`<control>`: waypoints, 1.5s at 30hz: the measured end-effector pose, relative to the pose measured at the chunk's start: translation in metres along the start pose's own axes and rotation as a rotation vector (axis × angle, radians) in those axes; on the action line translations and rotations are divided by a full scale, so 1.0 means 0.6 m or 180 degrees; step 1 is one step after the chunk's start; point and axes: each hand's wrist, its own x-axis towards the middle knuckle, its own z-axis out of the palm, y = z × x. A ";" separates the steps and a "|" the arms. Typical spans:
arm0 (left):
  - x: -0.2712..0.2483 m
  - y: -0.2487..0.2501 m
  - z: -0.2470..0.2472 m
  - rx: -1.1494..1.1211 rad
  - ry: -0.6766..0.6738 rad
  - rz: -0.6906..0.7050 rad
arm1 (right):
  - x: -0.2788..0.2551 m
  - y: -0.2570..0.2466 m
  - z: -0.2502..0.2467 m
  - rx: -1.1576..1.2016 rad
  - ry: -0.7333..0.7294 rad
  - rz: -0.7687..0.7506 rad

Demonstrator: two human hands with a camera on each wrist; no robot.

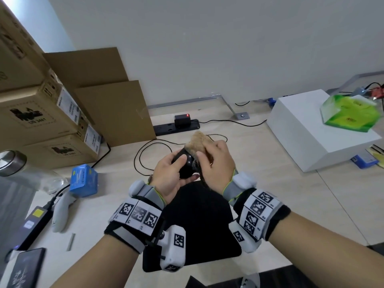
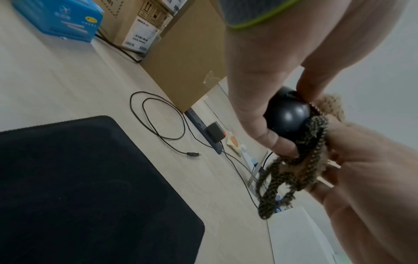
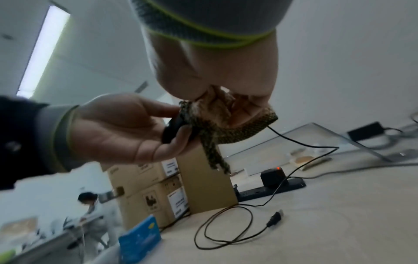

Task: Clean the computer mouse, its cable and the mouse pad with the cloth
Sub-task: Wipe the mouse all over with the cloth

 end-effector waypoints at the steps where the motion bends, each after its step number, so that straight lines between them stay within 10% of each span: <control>1: -0.001 0.002 0.000 0.0011 0.0008 0.0006 | -0.006 -0.002 0.001 0.0055 -0.0031 -0.0188; 10: -0.013 0.001 -0.013 0.0641 0.0236 0.0458 | 0.051 0.039 -0.041 0.1620 0.0188 0.1623; 15: -0.010 -0.011 0.001 0.2640 0.0271 0.1540 | 0.040 0.005 -0.050 0.0459 -0.0070 0.0601; 19: -0.008 -0.009 0.002 0.2734 0.0410 0.1550 | -0.022 -0.039 -0.019 0.0191 -0.0456 -0.0534; 27: -0.020 -0.010 0.009 0.3284 0.0141 0.1794 | 0.009 -0.010 -0.015 -0.0120 -0.0475 0.0166; 31: -0.015 -0.012 0.001 0.3107 0.0220 0.1804 | -0.006 -0.042 -0.022 0.0139 -0.0379 -0.0405; 37: -0.013 -0.017 -0.007 0.2682 0.0161 0.1800 | 0.032 0.040 -0.036 0.1426 0.0069 0.1721; 45: -0.008 -0.007 0.004 -0.0152 0.0167 -0.0008 | 0.023 0.024 -0.053 0.1702 0.0280 0.1393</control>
